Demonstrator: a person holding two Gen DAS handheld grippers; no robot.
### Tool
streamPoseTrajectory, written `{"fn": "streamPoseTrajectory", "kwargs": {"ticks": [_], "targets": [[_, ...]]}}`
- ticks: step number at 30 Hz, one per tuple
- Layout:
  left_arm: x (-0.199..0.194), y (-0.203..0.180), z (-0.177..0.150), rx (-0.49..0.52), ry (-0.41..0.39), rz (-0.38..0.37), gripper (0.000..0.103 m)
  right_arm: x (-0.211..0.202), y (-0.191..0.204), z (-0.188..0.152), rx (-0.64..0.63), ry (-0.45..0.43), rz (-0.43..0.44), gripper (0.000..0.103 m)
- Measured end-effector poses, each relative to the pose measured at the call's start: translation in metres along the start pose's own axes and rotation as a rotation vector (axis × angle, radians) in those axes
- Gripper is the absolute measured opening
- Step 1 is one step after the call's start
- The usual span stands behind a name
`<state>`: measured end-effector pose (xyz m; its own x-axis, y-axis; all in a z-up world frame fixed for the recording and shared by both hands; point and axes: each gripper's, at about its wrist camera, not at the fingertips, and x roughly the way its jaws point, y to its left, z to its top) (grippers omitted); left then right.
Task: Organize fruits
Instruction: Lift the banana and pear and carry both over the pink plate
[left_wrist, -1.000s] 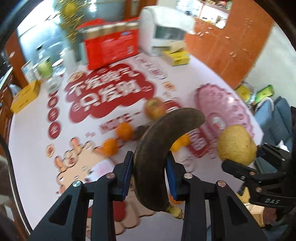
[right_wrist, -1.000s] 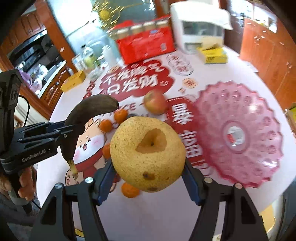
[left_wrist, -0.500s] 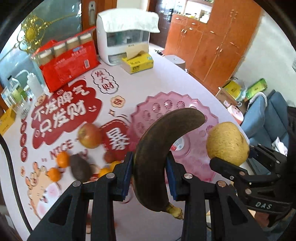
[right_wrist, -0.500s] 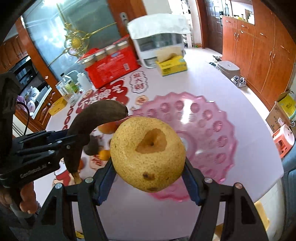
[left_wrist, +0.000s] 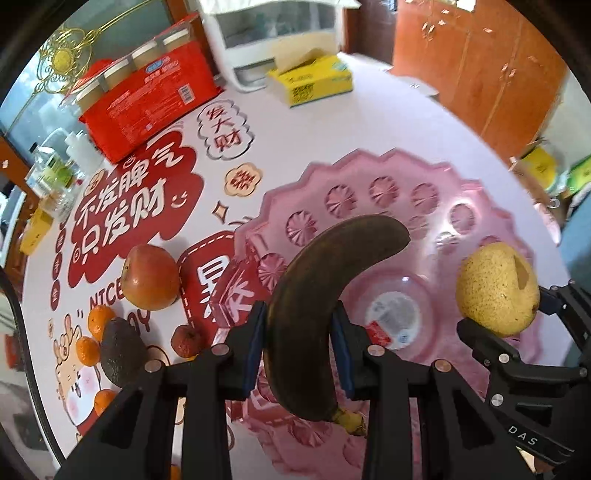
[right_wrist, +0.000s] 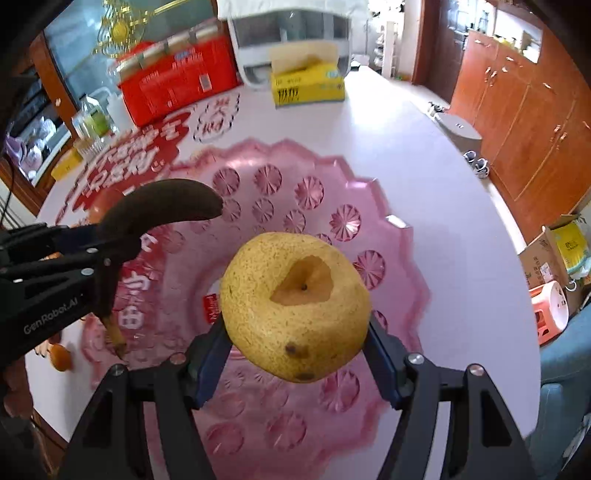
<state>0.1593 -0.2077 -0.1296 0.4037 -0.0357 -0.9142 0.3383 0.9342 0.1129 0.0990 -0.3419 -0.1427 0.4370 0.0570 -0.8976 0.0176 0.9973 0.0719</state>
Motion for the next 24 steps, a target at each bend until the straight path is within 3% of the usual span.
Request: {"fn": "streamPoseTrajectory", "kwargs": {"ticks": [11,16,19,24], "targets": [[0.028,0.003,0.002,-0.028,0.054,0.082,0.033,0.047,0.031,0.018,-0.183,0.076,0.039,0.070],[0.029,-0.001,0.000,-0.010,0.060,0.101,0.034,0.035,0.039,0.023,-0.237,0.001,0.049,0.070],[0.025,0.000,0.000,-0.021,0.050,0.102,0.038,0.034,0.038,0.025,-0.229,0.004,0.045,0.071],[0.015,-0.002,-0.001,0.004,0.012,0.150,0.056,0.033,0.027,0.024,-0.164,0.029,0.085,0.072]]}}
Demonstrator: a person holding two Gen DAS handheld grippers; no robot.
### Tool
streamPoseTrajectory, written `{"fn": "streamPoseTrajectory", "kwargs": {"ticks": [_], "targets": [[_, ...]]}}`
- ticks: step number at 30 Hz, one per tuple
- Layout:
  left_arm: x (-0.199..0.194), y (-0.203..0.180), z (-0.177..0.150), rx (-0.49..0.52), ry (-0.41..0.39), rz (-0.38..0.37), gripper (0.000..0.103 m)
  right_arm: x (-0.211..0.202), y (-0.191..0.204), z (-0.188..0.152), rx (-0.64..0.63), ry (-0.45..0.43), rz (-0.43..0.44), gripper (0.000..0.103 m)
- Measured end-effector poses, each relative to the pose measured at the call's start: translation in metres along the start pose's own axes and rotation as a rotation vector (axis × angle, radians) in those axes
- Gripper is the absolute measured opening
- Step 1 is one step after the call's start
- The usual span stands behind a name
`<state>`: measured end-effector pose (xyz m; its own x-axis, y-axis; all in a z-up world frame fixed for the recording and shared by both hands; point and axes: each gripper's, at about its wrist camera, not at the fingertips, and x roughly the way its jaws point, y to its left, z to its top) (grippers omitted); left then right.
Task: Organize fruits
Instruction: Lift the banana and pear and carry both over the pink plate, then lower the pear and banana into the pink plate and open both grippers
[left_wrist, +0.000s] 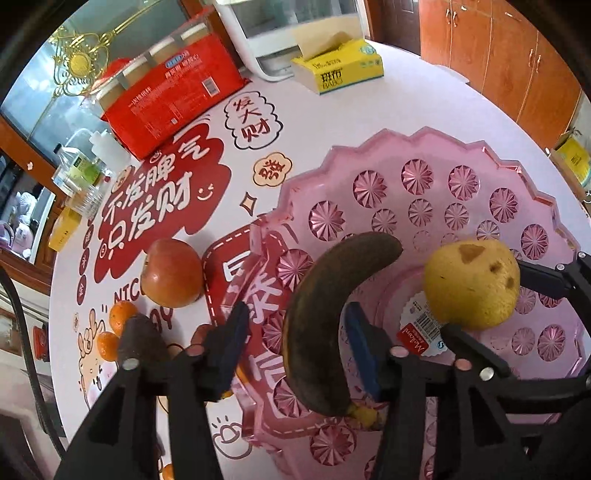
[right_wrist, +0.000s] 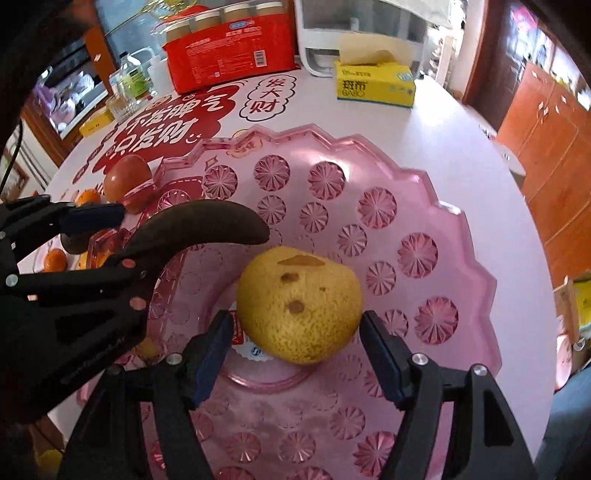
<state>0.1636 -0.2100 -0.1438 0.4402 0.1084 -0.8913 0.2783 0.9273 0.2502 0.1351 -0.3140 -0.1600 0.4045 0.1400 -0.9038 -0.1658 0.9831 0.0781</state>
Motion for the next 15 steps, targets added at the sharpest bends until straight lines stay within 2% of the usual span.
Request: {"fn": "streamPoseTrajectory", "kwargs": {"ticks": [8,15], "targets": [[-0.023,0.017,-0.009,-0.037,-0.025,-0.006,0.068,-0.018,-0.004,-0.004,0.060,-0.016,0.029,0.072],[-0.051,0.035,-0.022,-0.077,-0.061,-0.025,0.069,-0.051,0.007,-0.004,0.057,-0.079,0.051,0.072]]}}
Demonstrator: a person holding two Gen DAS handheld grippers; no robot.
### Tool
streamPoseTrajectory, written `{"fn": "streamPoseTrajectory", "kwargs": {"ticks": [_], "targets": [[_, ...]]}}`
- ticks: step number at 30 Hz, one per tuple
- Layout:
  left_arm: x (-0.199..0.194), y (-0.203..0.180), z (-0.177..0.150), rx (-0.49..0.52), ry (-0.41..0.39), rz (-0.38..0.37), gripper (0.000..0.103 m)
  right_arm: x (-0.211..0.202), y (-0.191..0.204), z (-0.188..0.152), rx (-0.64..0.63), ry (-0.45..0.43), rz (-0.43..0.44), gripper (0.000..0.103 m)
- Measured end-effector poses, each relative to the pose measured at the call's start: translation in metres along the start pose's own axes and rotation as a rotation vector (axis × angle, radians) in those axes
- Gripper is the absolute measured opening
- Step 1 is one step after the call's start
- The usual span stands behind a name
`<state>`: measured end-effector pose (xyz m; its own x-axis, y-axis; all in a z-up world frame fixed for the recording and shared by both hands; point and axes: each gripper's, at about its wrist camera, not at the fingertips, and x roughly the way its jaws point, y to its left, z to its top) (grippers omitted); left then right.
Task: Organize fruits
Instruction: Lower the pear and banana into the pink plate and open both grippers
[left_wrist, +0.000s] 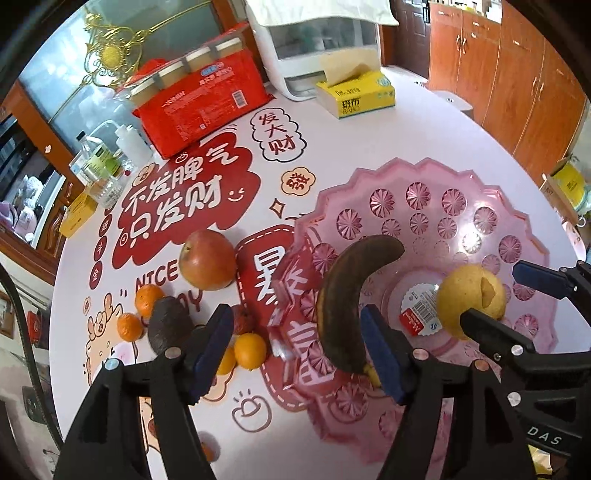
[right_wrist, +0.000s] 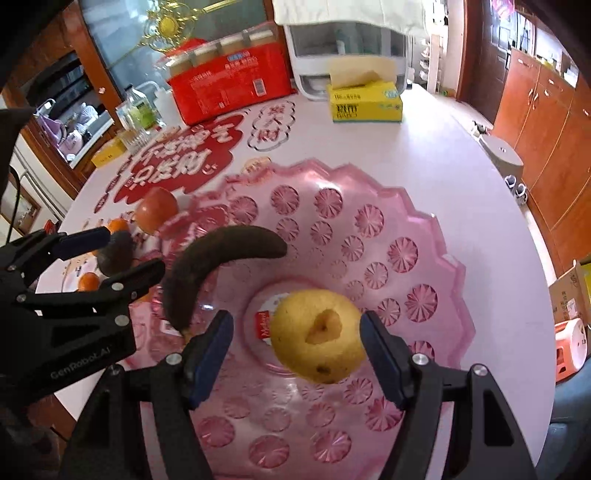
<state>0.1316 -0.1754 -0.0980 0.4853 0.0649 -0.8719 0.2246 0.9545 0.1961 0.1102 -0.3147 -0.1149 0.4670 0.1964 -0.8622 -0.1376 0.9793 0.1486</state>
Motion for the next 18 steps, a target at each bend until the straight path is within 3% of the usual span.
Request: {"fn": "streamPoseTrajectory", "kwargs": {"ticks": [18], "targets": [[-0.078,0.059,-0.026,-0.049,-0.136,-0.012,0.076,-0.061,0.063,-0.009,-0.066,-0.121,-0.007,0.072]]}}
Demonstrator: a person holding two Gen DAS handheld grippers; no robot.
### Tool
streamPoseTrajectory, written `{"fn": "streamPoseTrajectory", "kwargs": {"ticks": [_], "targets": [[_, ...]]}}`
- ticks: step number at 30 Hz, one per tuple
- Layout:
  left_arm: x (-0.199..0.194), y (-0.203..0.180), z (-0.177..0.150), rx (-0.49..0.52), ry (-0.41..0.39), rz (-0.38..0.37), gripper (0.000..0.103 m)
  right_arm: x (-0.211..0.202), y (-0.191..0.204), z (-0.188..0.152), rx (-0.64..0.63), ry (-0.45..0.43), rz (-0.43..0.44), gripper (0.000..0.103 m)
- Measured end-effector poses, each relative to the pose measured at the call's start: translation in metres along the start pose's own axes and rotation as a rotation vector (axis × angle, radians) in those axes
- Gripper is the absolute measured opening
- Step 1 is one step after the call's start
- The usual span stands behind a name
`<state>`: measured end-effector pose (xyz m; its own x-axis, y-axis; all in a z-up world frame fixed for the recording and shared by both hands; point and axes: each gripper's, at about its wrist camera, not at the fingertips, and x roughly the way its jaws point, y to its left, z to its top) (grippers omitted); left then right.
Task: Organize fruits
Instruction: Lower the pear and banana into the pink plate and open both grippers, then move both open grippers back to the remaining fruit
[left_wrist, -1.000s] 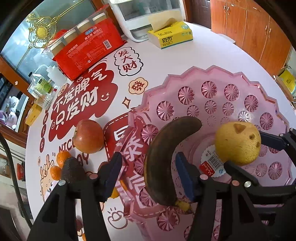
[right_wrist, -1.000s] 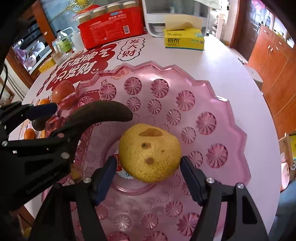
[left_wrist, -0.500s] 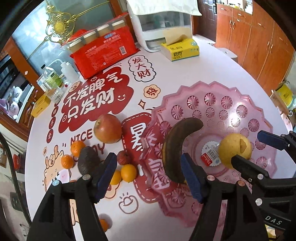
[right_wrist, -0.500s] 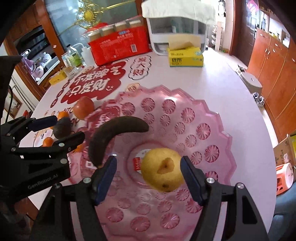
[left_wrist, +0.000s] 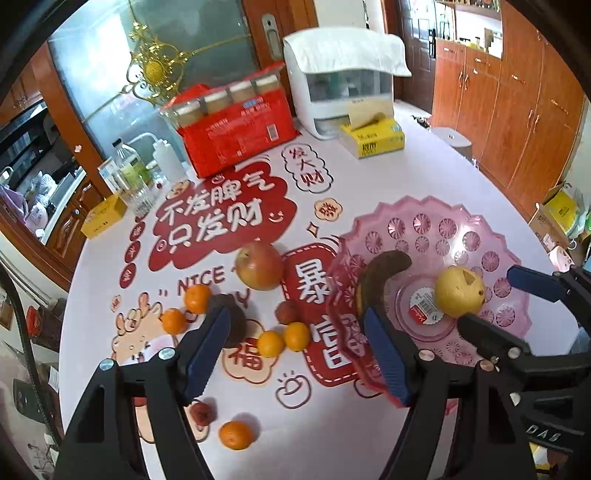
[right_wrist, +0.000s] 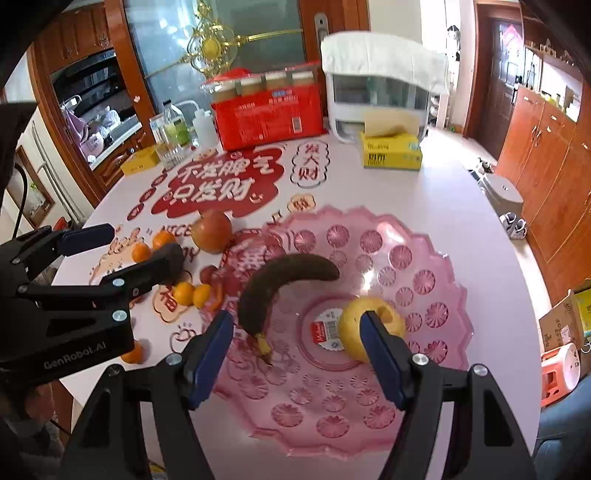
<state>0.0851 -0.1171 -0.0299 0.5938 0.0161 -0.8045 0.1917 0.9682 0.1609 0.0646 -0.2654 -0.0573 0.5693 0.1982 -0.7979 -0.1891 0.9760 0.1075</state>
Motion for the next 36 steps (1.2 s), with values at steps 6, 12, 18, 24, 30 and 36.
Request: {"fn": "streamPoseTrajectory", "kwargs": {"ticks": [6,12,18,24,30,36], "targets": [[-0.029,0.032,-0.003,0.004,-0.051,-0.012,0.078,-0.032,0.022,0.009,0.027,-0.061,-0.024,0.072],[-0.055,0.074,-0.007,0.000,-0.093,-0.019,0.081,-0.059,0.052,0.018,0.067,-0.122,-0.038,0.072],[-0.065,0.124,-0.010,-0.017,-0.106,-0.014,0.083,-0.071,0.081,0.024,0.097,-0.166,-0.060,0.072],[-0.057,0.164,-0.005,-0.025,-0.088,-0.020,0.083,-0.060,0.105,0.030,0.115,-0.144,-0.072,0.072],[-0.013,0.194,-0.002,-0.040,-0.014,-0.035,0.083,-0.020,0.121,0.049,0.123,-0.097,-0.073,0.072],[0.053,0.196,-0.010,-0.089,0.119,-0.156,0.083,0.043,0.124,0.069,0.130,-0.023,-0.061,0.072]]}}
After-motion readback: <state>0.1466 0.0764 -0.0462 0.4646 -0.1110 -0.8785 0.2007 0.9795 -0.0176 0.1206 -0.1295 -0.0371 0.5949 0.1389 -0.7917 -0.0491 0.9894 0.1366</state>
